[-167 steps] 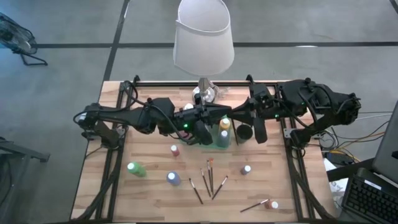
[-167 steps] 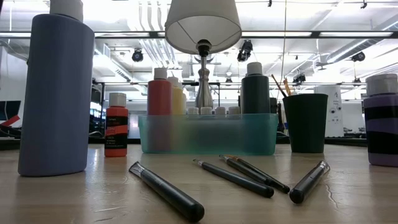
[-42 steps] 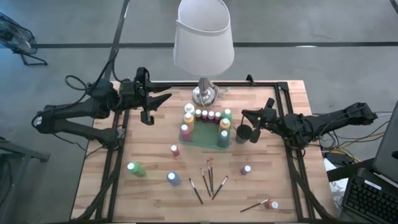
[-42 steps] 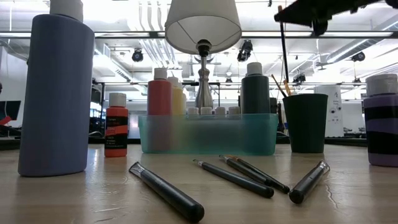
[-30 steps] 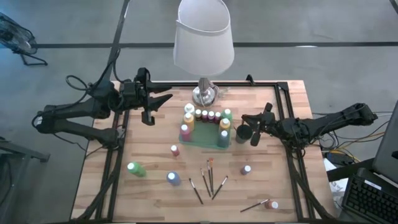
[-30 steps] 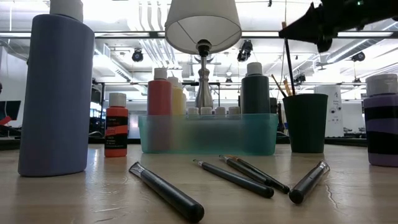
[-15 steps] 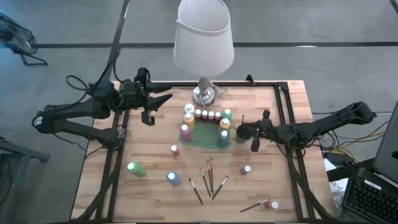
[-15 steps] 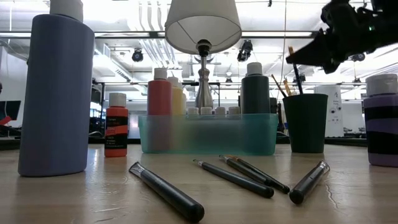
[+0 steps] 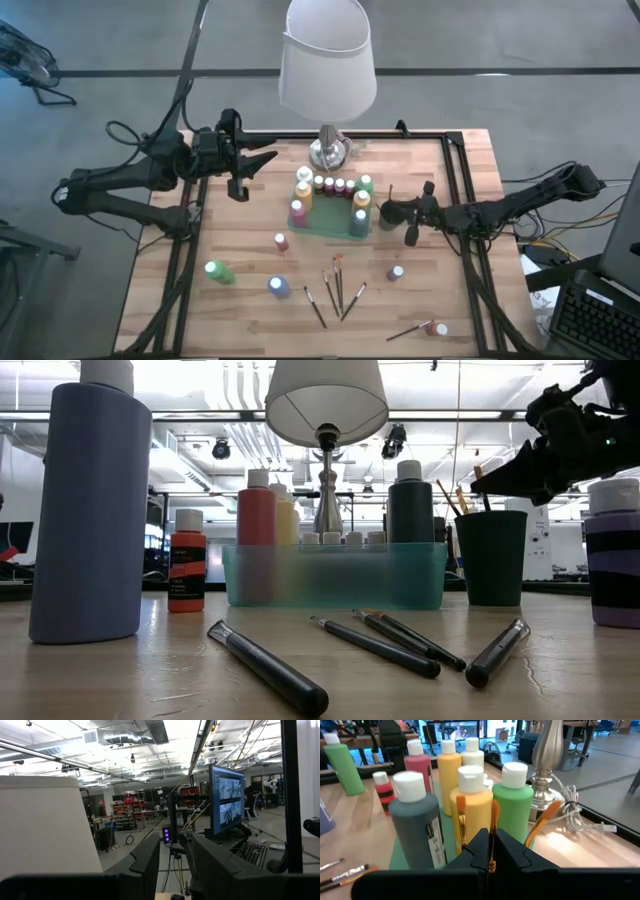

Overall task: Pick & Place Paint Supplies
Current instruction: Put the orange paint brush into the black cup, then put the blue paint bottle into the green bin

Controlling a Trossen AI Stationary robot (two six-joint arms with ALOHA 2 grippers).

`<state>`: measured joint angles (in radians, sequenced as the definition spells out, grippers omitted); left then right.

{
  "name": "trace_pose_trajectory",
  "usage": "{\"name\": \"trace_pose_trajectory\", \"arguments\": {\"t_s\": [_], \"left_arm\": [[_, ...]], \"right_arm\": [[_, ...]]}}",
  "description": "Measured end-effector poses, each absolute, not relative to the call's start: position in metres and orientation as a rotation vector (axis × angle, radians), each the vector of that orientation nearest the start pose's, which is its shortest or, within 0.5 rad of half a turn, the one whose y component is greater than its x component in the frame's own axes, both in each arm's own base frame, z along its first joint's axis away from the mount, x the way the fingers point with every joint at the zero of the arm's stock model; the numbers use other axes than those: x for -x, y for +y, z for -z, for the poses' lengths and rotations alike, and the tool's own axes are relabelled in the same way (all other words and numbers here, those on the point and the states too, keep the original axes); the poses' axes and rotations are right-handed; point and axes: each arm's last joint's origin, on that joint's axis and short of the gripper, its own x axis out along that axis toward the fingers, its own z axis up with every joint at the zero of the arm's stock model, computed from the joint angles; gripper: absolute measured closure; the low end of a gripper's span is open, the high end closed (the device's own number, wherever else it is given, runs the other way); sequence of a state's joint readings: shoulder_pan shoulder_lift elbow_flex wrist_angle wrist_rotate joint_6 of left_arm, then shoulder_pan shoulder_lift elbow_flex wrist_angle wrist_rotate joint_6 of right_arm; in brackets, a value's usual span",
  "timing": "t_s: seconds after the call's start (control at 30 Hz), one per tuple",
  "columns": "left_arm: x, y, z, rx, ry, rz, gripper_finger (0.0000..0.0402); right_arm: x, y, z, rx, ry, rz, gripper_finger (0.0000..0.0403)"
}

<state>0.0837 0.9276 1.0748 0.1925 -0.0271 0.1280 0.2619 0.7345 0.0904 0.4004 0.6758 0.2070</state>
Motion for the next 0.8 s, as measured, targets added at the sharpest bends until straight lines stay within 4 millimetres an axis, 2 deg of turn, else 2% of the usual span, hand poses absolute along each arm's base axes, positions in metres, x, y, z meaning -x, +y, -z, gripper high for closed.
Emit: {"name": "trace_pose_trajectory", "arguments": {"t_s": [0.4, 0.8], "left_arm": [[-0.1856, 0.0164, -0.4423, -0.147, -0.332, -0.133, 0.028], [-0.1856, 0.0164, -0.4423, -0.157, -0.331, -0.135, 0.028]], "right_arm": [[-0.1417, 0.0192, -0.1553, -0.108, 0.177, 0.436, 0.0385], [-0.1413, 0.0191, -0.1534, -0.11, 0.188, 0.434, 0.0305]]}}
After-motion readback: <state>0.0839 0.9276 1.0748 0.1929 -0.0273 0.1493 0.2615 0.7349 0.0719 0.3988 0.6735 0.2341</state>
